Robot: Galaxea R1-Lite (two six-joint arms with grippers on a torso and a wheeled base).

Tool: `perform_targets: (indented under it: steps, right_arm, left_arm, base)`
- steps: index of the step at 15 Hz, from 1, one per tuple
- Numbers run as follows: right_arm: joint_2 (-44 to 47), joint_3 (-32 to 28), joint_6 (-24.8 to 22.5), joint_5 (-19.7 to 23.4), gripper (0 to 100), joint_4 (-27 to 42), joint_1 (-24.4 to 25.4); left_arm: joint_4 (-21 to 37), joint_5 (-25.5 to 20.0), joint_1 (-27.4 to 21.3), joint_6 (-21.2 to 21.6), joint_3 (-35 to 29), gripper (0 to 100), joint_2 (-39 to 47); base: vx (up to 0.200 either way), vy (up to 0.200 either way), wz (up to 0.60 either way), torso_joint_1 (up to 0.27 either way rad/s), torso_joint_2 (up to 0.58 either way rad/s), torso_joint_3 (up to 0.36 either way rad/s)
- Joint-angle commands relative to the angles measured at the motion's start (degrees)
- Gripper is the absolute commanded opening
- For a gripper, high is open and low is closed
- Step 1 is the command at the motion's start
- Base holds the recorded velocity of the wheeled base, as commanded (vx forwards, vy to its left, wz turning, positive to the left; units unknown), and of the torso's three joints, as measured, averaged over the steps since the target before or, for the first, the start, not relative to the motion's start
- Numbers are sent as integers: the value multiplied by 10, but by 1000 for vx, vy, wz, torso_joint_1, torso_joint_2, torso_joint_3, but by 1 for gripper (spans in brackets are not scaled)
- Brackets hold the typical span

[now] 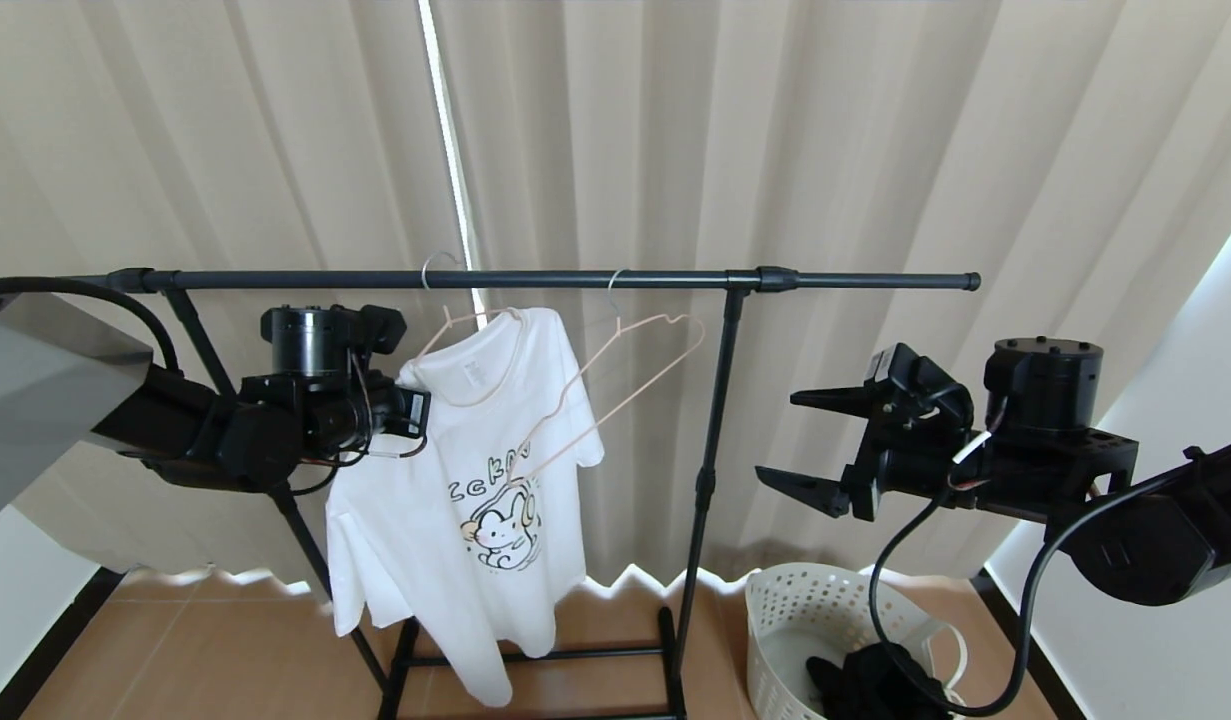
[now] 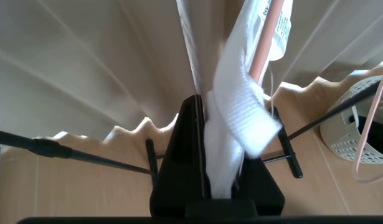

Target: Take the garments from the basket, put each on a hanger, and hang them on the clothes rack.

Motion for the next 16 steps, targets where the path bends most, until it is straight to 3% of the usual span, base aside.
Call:
perform_targets:
  steps: [1,16]
  right_arm:
    - [4,0,0,0,100,0,0]
    - [11,-2,-1,0,100,0,-1]
  left_arm:
    - [1,0,-1,0,-20,0,15]
    - [0,0,-14,-21,-48,0,49]
  base:
    - [0,0,0,0,0,0]
    - [0,0,0,0,0,0]
